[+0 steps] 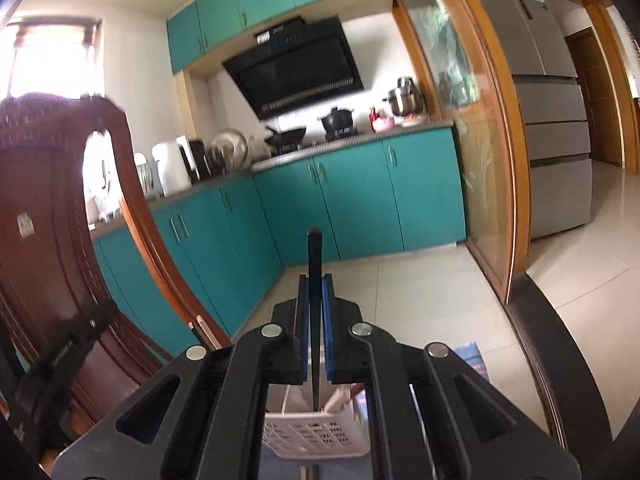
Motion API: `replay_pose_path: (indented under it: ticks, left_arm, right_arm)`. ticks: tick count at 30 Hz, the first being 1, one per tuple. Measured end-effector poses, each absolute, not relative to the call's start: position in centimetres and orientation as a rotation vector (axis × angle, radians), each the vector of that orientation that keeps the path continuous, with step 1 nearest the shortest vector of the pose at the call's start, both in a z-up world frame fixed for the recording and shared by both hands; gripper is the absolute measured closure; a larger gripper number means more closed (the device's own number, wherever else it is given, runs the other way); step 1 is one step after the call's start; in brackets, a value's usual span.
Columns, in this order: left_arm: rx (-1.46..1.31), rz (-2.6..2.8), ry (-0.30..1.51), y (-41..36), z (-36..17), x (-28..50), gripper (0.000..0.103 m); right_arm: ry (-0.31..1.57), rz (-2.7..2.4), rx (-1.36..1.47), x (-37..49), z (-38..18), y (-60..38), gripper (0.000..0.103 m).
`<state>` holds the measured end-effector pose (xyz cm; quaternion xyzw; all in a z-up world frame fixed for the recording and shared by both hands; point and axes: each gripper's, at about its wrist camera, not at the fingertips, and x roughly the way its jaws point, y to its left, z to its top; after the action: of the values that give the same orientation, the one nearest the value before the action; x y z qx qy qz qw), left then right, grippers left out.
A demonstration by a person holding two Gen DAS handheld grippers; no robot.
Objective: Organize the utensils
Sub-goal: 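Open both tools to release the chopsticks into the holder, then move both tools back down toward the last chopsticks on the cloth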
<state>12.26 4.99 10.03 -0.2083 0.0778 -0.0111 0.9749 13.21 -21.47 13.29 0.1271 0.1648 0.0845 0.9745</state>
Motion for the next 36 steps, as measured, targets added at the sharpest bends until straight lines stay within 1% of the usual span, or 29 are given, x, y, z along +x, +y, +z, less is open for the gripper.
replay_pose_path:
  ticks: [5,7,8,10,11,12,13,14,15,19,20,22,23,24,26,28,30,31,36]
  left_arm:
    - [-0.405,-0.019,0.183,4.4,9.7,12.9,0.096]
    - [-0.408,-0.021,0.189,4.3,9.7,12.9,0.095]
    - [-0.406,-0.029,0.190,4.2,9.7,12.7,0.090]
    - [-0.392,-0.036,0.185,4.4,9.5,11.7,0.083]
    - [-0.378,-0.037,0.180,4.3,9.5,11.3,0.076]
    - [-0.361,-0.041,0.176,4.2,9.5,10.8,0.069]
    - [-0.348,-0.042,0.174,4.1,9.4,10.4,0.067]
    - [-0.328,-0.038,0.175,4.1,9.1,9.9,0.060]
    - [-0.318,-0.034,0.179,4.1,8.9,9.7,0.058]
    - [-0.274,-0.020,0.270,4.0,7.2,9.3,0.058]
    - [-0.258,-0.007,0.300,4.0,6.4,9.2,0.057]
    - [-0.234,0.015,0.357,3.9,5.2,9.2,0.056]
    - [-0.229,0.021,0.379,3.9,4.7,9.2,0.056]
    - [-0.226,0.027,0.404,3.9,4.2,9.2,0.056]
    - [-0.230,0.042,0.453,4.1,3.3,9.2,0.056]
    - [-0.247,0.051,0.482,4.5,2.9,9.2,0.056]
    - [-0.268,0.053,0.490,4.9,2.9,9.3,0.053]
    - [-0.276,0.055,0.490,4.9,2.8,9.3,0.052]
    - [-0.282,0.052,0.509,5.2,2.8,9.3,0.052]
  right_arm:
    - [0.351,0.173,0.234,13.2,13.0,-21.1,0.096]
    - [0.341,0.175,0.241,12.6,13.3,-21.2,0.090]
    - [0.334,0.177,0.243,12.3,13.5,-21.4,0.088]
    - [0.312,0.174,0.242,11.2,14.2,-21.6,0.080]
    - [0.303,0.172,0.242,10.7,14.5,-21.8,0.077]
    - [0.292,0.176,0.244,9.9,14.7,-22.0,0.071]
    - [0.284,0.183,0.246,9.3,14.8,-22.2,0.069]
    - [0.278,0.198,0.243,8.5,15.0,-22.3,0.069]
    - [0.274,0.216,0.235,7.7,14.9,-22.3,0.069]
    - [0.263,0.338,0.220,5.3,12.9,-21.7,0.069]
    - [0.303,0.367,0.205,5.2,11.5,-21.2,0.069]
    - [0.444,0.364,0.153,6.1,8.3,-19.9,0.069]
    - [0.543,0.354,0.120,7.2,6.2,-19.0,0.069]
    - [0.682,0.344,0.089,8.8,3.4,-18.1,0.069]
    - [0.838,0.353,0.069,10.8,-0.2,-16.8,0.070]
    - [0.928,0.342,0.028,12.2,-2.9,-15.5,0.070]
    - [0.984,0.320,-0.010,13.4,-4.7,-14.6,0.071]
    - [0.996,0.314,-0.014,13.9,-5.1,-14.4,0.074]
    - [1.060,0.279,-0.033,15.8,-7.1,-13.0,0.078]
